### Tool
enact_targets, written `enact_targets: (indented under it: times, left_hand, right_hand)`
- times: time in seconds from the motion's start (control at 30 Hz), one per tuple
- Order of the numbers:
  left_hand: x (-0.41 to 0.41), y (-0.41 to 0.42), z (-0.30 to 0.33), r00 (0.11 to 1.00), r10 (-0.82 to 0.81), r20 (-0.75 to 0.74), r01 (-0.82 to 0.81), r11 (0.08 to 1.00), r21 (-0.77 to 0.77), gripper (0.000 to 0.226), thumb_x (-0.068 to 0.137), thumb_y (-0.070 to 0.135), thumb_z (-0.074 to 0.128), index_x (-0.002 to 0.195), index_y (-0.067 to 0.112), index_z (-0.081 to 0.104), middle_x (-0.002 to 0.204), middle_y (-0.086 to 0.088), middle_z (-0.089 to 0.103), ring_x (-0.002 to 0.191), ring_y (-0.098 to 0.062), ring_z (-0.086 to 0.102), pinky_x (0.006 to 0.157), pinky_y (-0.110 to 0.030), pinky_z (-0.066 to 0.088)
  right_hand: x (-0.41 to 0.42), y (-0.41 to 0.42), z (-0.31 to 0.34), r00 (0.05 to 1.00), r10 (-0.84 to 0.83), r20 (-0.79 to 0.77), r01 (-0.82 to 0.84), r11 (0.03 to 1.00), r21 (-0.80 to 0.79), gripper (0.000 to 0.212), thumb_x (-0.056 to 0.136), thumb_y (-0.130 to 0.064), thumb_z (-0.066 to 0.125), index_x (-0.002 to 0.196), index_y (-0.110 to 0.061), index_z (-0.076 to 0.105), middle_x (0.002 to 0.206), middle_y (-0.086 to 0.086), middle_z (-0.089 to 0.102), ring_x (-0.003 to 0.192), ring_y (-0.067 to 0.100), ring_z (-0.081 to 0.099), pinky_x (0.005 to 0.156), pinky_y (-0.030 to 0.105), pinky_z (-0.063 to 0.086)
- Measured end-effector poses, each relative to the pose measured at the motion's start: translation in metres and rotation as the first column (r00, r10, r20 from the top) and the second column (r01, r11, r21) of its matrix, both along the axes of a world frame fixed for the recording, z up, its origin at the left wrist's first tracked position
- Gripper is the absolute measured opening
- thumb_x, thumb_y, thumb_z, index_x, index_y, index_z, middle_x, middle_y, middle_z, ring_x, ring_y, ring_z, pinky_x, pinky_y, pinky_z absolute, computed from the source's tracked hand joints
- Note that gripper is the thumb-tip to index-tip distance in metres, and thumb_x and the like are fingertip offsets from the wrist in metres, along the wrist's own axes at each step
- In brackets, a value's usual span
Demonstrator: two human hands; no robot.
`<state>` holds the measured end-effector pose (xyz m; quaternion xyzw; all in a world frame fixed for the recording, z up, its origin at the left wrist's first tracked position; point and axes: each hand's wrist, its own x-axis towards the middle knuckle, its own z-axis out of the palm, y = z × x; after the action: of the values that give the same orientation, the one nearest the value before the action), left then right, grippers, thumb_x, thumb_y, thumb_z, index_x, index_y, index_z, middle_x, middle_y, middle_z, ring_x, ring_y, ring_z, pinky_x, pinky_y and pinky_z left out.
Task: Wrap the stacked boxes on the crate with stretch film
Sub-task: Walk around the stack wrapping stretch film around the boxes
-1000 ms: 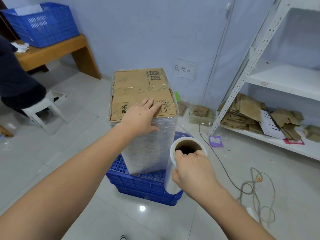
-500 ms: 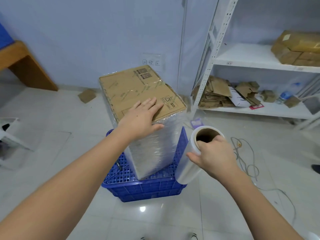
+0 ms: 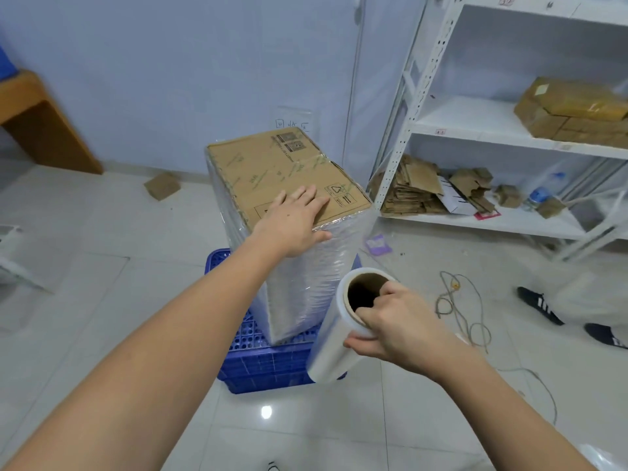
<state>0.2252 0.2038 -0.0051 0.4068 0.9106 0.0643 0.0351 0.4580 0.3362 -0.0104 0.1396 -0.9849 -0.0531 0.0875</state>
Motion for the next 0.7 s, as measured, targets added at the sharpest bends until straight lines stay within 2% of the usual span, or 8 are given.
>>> enact_targets:
  times: [0.1,0.2,0.4,0.53,0.63,0.7]
  left_hand:
    - [0.0,-0.002,0.0,1.0,0.004,-0.002,-0.004,1.0,0.001,0.085,0.098,0.068,0.049,0.165,0.033,0.011,0.174,0.0,0.004,0.16,-0.019,0.003,0.129,-0.048,0.001]
    - [0.0,0.002,-0.001,1.0,0.007,-0.005,-0.007,1.0,-0.004,0.085,0.098,0.068,0.049,0.165,0.033,0.011,0.174,0.0,0.004,0.16,-0.019,0.003,0.129,-0.048,0.002]
    - [0.003,0.002,0.001,1.0,0.001,0.004,-0.001,1.0,0.005,0.083,0.099,0.066,0.05,0.165,0.032,0.013,0.174,-0.001,0.005,0.16,-0.02,0.004,0.129,-0.048,0.001]
    - [0.005,0.001,0.002,1.0,0.005,0.005,-0.005,1.0,0.008,0.083,0.098,0.066,0.049,0.165,0.033,0.013,0.174,0.0,0.005,0.16,-0.019,0.003,0.129,-0.048,0.002]
    - [0.005,0.001,0.002,1.0,0.012,-0.011,-0.012,1.0,0.001,0.084,0.098,0.069,0.048,0.165,0.035,0.011,0.174,0.002,0.004,0.16,-0.017,0.003,0.129,-0.047,0.002]
    - [0.006,-0.001,0.003,1.0,0.019,-0.019,-0.019,1.0,-0.006,0.084,0.097,0.07,0.046,0.165,0.036,0.01,0.174,0.003,0.003,0.16,-0.016,0.003,0.13,-0.047,0.002]
  right_hand:
    - [-0.004,-0.013,0.002,0.998,0.045,0.031,-0.046,0.999,0.005,0.041,0.081,-0.062,0.054,0.062,-0.026,0.056,0.052,-0.008,0.053,0.055,0.015,0.036,0.065,0.025,0.037]
    - [-0.011,-0.022,0.003,0.997,0.063,0.042,-0.064,0.997,0.031,0.041,0.079,-0.063,0.057,0.061,-0.026,0.057,0.05,-0.009,0.054,0.052,0.015,0.047,0.064,0.025,0.035]
    - [-0.018,-0.036,-0.005,0.985,0.168,0.04,-0.167,0.986,-0.014,0.044,0.076,-0.05,0.072,0.059,-0.023,0.042,0.047,-0.004,0.048,0.05,0.017,0.028,0.065,0.028,0.043]
    - [-0.018,-0.041,-0.001,0.985,0.159,0.066,-0.16,0.987,0.003,0.055,0.069,-0.049,0.078,0.064,-0.023,0.03,0.045,-0.004,0.045,0.049,0.018,0.025,0.064,0.027,0.042]
    - [-0.015,-0.048,-0.006,0.981,0.124,0.146,-0.125,0.992,0.0,0.045,0.06,-0.045,0.084,0.064,-0.022,0.045,0.049,-0.003,0.053,0.045,0.018,0.041,0.063,0.026,0.047]
    - [-0.009,-0.054,-0.013,0.977,0.107,0.184,-0.112,0.994,0.016,0.036,0.061,-0.041,0.085,0.074,-0.02,0.058,0.054,-0.003,0.059,0.05,0.018,0.052,0.066,0.027,0.047]
